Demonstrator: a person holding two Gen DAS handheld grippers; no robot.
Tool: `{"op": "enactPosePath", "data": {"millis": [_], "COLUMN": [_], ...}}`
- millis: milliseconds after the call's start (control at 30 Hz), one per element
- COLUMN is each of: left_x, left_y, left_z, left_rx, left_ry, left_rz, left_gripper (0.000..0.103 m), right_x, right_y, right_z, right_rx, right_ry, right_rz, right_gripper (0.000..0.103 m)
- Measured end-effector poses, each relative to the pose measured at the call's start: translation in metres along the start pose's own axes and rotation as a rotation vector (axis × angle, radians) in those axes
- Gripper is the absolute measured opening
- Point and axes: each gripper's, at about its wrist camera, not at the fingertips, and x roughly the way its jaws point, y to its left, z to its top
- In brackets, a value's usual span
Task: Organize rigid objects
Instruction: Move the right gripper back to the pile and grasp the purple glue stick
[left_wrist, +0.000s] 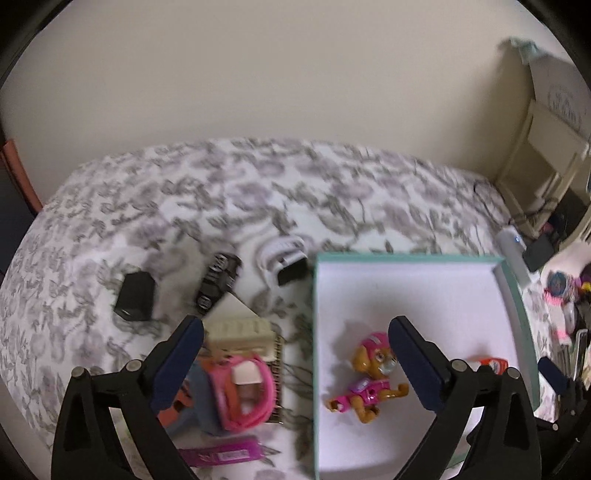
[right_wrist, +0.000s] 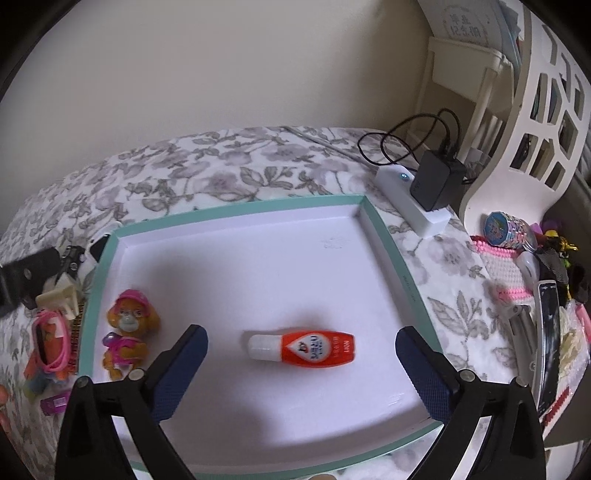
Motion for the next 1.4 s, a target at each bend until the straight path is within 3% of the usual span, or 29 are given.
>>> {"op": "enactPosePath", "data": {"millis": [300,667,900,1067,1400], "left_x": [-0.036,-0.087,-0.073,-0.051,0.006], "left_y": [0.057,0.145,0.177,0.188,0.205], "left_z": [-0.005,-0.017,-0.034,-0.050,-0.078], "left_rx": [-0.094,-0.225,-0.289,-0.301,-0.324], "left_ry": [-0.076,-0.175,-0.071,0.025,0.248], "left_rz": [0.019,0.128,0.156,0.176,0.186], "left_gripper": [0.100,0.101,0.101,0.101,0.101], "right_x": [-0.034,-0.077,-0.071,-0.056,-0.027], "right_y": [0.036,0.100,0.149,0.180,0.205], "right_z": [0.002,-0.002,-0.021,-0.042,-0.070], "right_rx": [-0.055,-0.131,-0.211,-0.300,-0.342], "right_ry": [-0.082,-0.160,-0.081,-0.010,0.108], "right_rz": [0.081,0.279,0.385,0.389,0.392], "right_gripper": [0.103,0.103,0.103,0.103,0.103]}}
